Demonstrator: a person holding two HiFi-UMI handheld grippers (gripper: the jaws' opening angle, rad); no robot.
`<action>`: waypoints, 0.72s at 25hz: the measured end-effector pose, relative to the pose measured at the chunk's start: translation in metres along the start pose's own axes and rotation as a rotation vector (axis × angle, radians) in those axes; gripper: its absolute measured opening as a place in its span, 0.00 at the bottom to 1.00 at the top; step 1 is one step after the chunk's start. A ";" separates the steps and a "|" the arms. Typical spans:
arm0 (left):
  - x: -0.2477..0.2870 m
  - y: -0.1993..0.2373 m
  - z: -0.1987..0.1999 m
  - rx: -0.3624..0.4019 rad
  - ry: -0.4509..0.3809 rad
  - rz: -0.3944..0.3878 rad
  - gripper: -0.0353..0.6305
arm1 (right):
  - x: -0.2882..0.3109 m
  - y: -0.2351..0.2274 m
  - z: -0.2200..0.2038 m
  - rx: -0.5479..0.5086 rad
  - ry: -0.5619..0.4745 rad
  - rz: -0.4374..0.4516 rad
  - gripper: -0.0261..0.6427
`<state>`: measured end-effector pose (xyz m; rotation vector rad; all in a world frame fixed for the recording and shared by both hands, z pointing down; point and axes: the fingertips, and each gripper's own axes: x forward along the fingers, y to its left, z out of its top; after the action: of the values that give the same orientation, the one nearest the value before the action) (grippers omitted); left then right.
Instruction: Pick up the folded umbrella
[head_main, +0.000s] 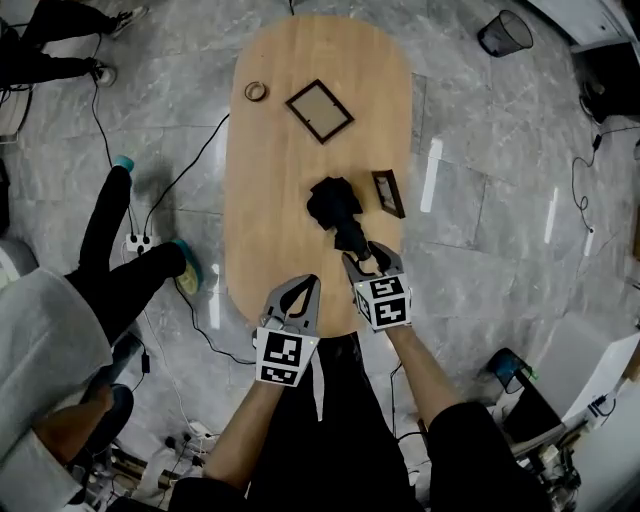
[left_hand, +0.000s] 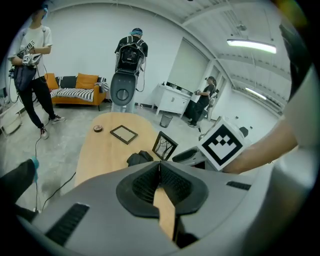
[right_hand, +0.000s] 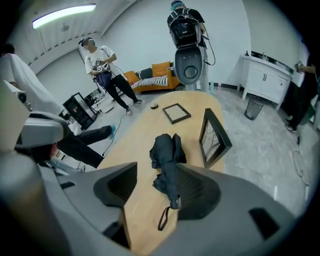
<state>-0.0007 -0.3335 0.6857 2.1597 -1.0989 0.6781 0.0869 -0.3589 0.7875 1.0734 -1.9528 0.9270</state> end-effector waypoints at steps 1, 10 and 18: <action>0.001 0.002 -0.003 -0.014 0.004 0.006 0.08 | 0.006 -0.002 -0.002 -0.004 0.014 -0.003 0.38; 0.003 0.013 -0.021 -0.054 0.044 0.014 0.08 | 0.060 -0.014 -0.017 -0.062 0.137 -0.011 0.40; -0.006 0.028 -0.043 -0.104 0.080 0.031 0.08 | 0.105 -0.024 -0.020 -0.104 0.207 -0.040 0.43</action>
<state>-0.0339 -0.3130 0.7191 2.0143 -1.1033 0.6998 0.0708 -0.3911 0.8908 0.9168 -1.7831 0.8687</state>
